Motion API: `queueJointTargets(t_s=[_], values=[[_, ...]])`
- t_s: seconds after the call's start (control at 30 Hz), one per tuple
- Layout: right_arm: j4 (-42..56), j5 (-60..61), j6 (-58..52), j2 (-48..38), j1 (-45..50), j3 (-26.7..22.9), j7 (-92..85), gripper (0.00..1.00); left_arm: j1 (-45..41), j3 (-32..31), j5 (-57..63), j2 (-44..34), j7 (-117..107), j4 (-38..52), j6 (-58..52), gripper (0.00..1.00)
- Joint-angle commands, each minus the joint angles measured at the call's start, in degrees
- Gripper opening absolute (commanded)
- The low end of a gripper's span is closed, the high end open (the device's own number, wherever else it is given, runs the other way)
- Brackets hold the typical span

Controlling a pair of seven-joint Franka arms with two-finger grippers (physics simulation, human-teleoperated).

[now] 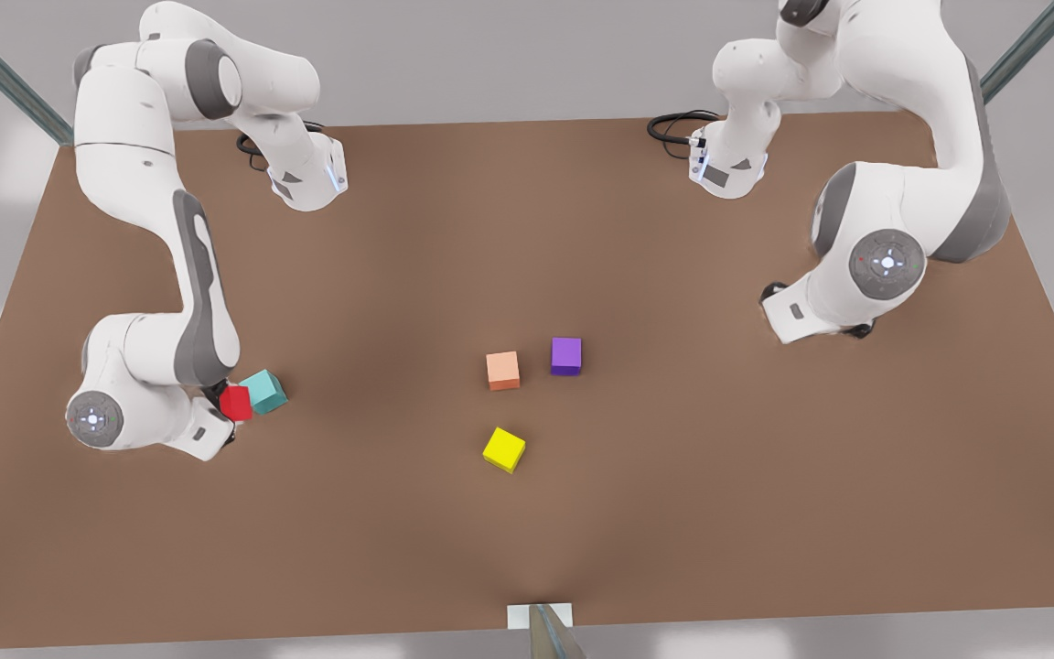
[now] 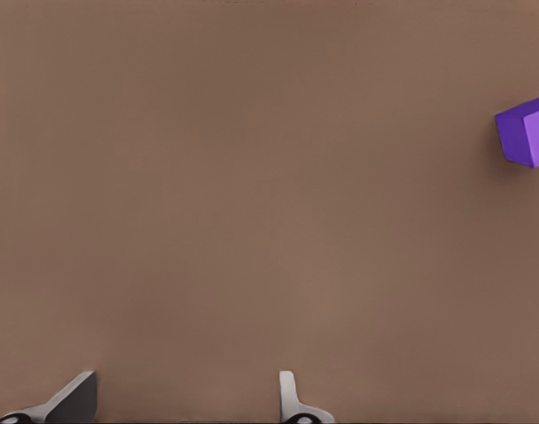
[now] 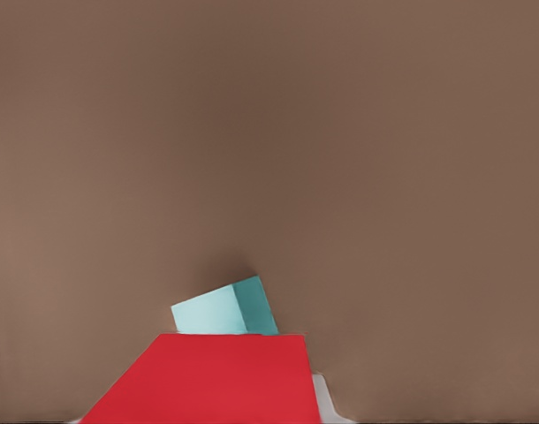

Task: Pick up red wooden cube and pass to hand red wooden cube and place in blue wooden cube

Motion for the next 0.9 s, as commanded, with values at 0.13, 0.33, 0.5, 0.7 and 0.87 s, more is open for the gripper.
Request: queueJointTargets(t_s=[0.13, 0.33, 0.5, 0.7, 0.87], values=[[-18.44, -6.43, 21.74, -7.58, -0.12, 0.11, 46.6, 0.43, -2.64, 2.45, -4.78, 4.42, -8.1, 5.97, -4.35, 1.0], [-24.59, -6.08, 29.13, -8.28, 0.06, 0.11, 51.0, 0.43, -2.73, 2.45, -4.87, 5.3, -8.1, 6.06, -5.59, 1.0], [-28.46, -6.43, 34.4, -8.37, 0.41, 0.03, 51.08, 0.43, -2.47, 2.45, -4.78, 5.56, -8.01, 5.97, -5.32, 1.0], [-29.43, -6.69, 35.63, -8.37, 0.41, 0.03, 51.0, 0.43, -2.64, 2.45, -4.78, 5.74, -8.1, 5.97, -5.5, 1.0], [-31.1, -6.69, 35.72, -8.63, 0.41, 0.11, 51.08, 0.43, -2.73, 2.45, -4.78, 5.74, -8.1, 5.97, -5.5, 1.0]])
